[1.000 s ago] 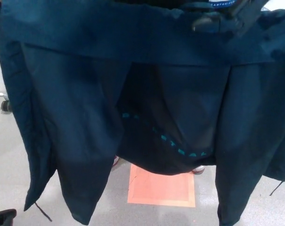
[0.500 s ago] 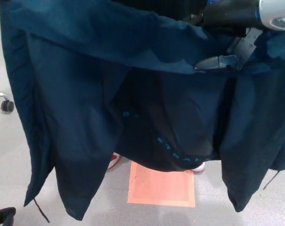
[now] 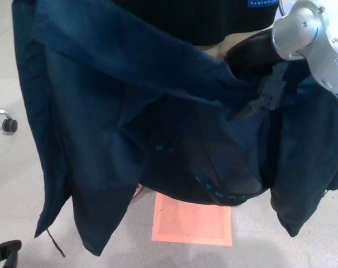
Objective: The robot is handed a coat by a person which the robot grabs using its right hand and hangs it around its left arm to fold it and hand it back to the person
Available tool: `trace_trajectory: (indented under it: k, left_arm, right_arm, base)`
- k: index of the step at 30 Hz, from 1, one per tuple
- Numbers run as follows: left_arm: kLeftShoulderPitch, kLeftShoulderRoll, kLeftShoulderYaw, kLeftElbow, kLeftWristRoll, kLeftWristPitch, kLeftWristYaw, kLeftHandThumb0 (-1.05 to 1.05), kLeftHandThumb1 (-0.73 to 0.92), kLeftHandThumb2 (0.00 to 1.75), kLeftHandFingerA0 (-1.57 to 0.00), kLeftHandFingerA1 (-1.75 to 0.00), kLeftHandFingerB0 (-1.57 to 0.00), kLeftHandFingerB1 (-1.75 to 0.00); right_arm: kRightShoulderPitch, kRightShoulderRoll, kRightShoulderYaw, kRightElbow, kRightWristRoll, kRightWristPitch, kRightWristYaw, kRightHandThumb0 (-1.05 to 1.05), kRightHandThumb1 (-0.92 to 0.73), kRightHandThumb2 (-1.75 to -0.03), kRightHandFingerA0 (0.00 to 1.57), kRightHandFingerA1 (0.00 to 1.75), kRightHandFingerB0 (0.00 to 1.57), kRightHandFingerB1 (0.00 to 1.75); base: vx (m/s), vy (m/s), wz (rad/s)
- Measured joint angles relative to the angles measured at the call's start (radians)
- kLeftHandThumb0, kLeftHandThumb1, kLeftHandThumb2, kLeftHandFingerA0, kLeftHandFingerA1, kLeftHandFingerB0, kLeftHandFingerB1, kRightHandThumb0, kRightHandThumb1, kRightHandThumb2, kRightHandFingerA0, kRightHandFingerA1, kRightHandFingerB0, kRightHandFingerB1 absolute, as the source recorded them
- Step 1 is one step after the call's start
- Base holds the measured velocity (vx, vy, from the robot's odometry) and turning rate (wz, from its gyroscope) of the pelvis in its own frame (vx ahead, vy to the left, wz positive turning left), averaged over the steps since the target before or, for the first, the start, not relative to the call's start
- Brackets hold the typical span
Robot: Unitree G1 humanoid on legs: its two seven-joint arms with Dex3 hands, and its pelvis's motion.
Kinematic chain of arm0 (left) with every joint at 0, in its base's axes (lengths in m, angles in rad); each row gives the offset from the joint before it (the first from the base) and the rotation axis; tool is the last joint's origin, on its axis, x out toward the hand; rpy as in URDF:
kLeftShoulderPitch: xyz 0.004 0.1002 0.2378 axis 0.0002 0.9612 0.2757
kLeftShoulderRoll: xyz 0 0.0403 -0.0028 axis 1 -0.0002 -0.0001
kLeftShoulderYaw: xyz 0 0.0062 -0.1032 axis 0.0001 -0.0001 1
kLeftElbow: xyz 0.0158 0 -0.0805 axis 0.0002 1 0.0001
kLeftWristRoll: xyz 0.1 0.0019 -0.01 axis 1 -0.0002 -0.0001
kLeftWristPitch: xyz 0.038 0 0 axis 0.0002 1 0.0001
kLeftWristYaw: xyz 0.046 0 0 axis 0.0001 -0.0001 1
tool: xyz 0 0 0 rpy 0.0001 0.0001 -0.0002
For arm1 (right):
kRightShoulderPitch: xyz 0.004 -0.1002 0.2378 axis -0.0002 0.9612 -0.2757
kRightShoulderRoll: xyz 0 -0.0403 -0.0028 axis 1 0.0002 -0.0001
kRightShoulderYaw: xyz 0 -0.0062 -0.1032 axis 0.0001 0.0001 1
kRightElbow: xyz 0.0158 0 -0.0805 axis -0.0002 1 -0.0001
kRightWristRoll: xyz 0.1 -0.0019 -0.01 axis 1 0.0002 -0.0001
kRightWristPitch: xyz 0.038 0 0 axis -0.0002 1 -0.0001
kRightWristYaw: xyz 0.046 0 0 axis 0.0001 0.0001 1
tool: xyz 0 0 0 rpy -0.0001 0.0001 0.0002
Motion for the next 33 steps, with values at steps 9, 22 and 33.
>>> trace_trajectory:
  k: [9,22,33]
  left_arm:
    - [0.0,-0.003,0.0,-0.003,0.0,0.0,0.0,-0.59,0.72,1.09,-0.57,-0.64,-0.28,-0.5]
    - [0.0,-0.008,0.0,-0.005,0.0,0.0,0.0,-0.7,0.79,0.67,-0.66,-0.51,-0.49,-0.43]
    - [0.0,-0.009,-0.001,-0.009,0.0,-0.001,-0.001,-0.71,0.83,0.69,-0.61,-0.48,-0.41,-0.39]
  right_arm:
    - [0.0,0.018,0.028,0.05,-0.06,-0.013,-0.18,-0.36,-0.66,-0.59,0.93,0.78,0.85,0.62]
    - [-0.006,0.037,0.043,0.147,-0.107,-0.033,-0.428,-0.15,-0.66,-0.61,0.96,1.33,0.73,1.26]
    - [-0.039,0.049,0.02,0.233,-0.108,-0.075,-0.605,-0.29,-0.83,-0.63,1.01,0.99,0.82,1.04]
  base:
    - [0.0,0.0,0.0]
    - [0.0,0.0,0.0]
    - [0.0,0.0,0.0]
